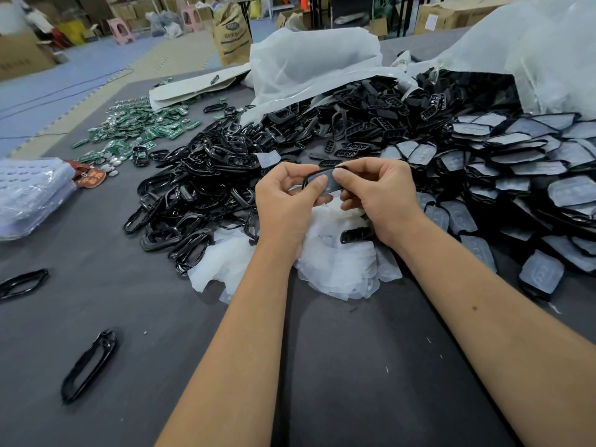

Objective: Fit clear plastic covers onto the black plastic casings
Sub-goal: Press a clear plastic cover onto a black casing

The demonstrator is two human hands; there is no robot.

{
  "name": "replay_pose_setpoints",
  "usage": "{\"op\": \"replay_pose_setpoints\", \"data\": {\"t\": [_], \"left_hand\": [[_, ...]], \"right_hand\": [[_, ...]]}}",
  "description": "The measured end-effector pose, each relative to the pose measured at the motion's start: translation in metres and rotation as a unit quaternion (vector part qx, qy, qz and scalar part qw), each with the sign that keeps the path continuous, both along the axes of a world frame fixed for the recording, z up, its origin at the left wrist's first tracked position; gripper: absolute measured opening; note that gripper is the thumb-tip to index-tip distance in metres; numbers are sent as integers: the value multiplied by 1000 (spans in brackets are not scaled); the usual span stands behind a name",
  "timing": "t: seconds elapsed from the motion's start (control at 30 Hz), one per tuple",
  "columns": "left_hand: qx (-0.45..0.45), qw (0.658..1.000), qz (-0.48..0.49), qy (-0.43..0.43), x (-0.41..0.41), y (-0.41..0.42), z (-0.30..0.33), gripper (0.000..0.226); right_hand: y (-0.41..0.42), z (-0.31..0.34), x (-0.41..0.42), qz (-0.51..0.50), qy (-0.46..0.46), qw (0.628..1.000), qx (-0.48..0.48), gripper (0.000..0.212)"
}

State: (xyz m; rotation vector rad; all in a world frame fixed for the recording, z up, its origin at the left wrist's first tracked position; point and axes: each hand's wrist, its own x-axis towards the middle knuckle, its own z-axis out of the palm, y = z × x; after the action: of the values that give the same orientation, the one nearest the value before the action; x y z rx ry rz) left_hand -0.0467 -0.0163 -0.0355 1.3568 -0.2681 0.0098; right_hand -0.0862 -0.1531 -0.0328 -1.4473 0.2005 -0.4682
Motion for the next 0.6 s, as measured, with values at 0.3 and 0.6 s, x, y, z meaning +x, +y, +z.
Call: {"op": "replay_pose_setpoints", "data": {"t": [0.3, 0.6], "left_hand": [[22, 999, 28, 12, 3, 0, -1, 11], [36, 999, 32, 6, 1, -1, 0, 13]], "right_hand": [[3, 2, 2, 21, 11, 1000, 0, 20], [5, 0, -1, -1, -9, 997, -78, 5]]}}
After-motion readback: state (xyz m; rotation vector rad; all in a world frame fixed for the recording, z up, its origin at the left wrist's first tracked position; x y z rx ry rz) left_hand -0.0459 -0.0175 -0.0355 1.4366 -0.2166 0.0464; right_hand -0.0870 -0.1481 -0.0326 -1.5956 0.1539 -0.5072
